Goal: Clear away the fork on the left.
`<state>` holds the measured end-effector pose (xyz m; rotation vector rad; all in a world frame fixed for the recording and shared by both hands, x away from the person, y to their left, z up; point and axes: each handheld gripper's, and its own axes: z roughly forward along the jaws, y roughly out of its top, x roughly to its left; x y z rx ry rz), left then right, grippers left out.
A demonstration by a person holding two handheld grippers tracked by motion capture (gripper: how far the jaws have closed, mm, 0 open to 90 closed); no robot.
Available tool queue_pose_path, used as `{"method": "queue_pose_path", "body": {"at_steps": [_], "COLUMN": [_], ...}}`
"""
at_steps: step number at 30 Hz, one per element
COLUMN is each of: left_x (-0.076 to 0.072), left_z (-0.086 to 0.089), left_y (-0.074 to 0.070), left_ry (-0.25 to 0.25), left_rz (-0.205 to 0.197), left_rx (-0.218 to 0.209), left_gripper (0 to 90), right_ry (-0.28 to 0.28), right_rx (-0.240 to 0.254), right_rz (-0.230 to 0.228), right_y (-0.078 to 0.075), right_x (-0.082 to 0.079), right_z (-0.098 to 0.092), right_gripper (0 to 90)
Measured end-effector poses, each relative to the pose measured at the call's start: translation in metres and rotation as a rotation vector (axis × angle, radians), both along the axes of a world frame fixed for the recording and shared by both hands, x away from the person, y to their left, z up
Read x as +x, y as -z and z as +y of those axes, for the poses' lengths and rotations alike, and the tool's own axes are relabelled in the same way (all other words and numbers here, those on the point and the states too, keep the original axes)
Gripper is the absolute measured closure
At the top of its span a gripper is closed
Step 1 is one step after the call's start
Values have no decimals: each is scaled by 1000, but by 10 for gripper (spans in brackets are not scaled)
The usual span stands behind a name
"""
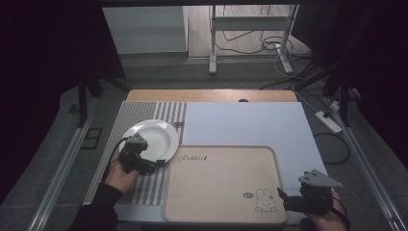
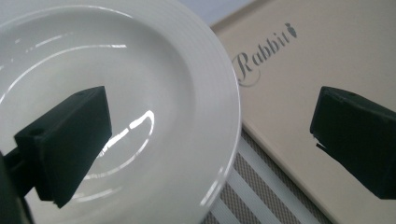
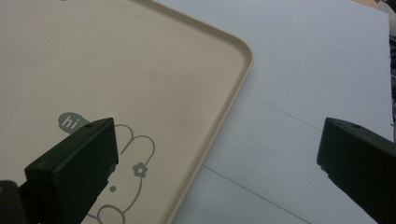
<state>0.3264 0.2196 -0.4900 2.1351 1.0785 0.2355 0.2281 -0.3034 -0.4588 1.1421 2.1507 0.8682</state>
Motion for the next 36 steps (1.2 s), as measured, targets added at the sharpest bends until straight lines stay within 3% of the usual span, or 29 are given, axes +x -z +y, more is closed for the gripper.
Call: {"method": "queue_pose_path", "body": {"at_steps": [13,36], "left_x": [34,93], "left_z": [-13,-37], "left_y": [-2,5], "left_ry": [7,50], "left_rz": [-24,5], "left_rx": [20,19], "left_gripper": [4,0], "right_ry": [-5,-8], "right_rx": [-4,-16], "right_rz": [2,4], "right_y": [0,1], "right_x": [0,0], "right_z": [0,1], "right_gripper": [0,0]}}
